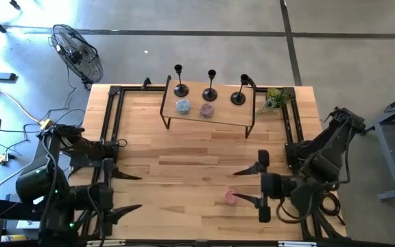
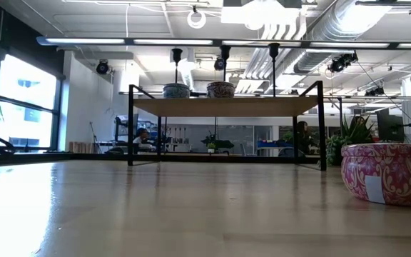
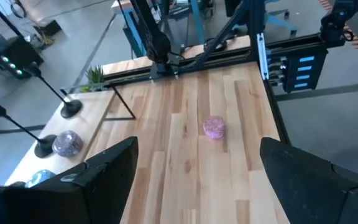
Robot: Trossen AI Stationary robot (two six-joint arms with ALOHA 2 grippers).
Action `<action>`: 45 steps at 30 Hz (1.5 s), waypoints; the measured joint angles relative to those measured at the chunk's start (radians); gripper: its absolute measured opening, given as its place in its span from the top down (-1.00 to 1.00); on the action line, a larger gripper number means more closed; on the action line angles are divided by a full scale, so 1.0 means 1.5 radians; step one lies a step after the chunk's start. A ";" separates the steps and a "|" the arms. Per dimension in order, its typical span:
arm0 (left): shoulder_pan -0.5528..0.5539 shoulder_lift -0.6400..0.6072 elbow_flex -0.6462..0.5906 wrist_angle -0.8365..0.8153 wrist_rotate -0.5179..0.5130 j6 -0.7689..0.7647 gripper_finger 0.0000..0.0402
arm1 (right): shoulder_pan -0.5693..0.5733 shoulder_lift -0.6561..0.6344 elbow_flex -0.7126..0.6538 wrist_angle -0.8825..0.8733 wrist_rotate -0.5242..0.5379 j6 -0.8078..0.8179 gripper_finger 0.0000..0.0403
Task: Pick & Place candle stick holders
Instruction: Put the pink scented candle on the shelf
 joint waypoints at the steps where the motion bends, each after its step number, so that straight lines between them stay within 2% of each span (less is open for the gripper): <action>1: 0.005 -0.003 0.000 0.000 0.000 0.008 -0.65 | -0.004 0.015 0.036 -0.050 0.004 0.037 -0.29; 6: 0.012 -0.014 0.000 0.000 0.032 0.044 -0.65 | -0.027 0.090 0.166 -0.255 -0.005 0.165 -0.29; 8: 0.012 -0.016 0.000 0.000 0.034 0.054 -0.65 | -0.040 0.115 0.197 -0.279 -0.034 0.157 -0.29; 12: 0.011 -0.016 0.000 0.000 0.033 0.082 -0.65 | -0.061 0.148 0.221 -0.244 -0.047 0.087 -0.29; 16: 0.012 -0.016 0.000 0.000 0.032 0.098 -0.65 | -0.081 0.158 0.220 -0.198 -0.039 0.075 -0.29; 29: 0.012 -0.016 0.000 0.001 0.033 0.135 -0.65 | -0.094 0.157 0.220 -0.201 -0.005 0.087 -0.29; 45: 0.012 -0.015 0.000 0.001 0.043 0.133 -0.65 | -0.095 0.157 0.220 -0.201 -0.003 0.139 -0.29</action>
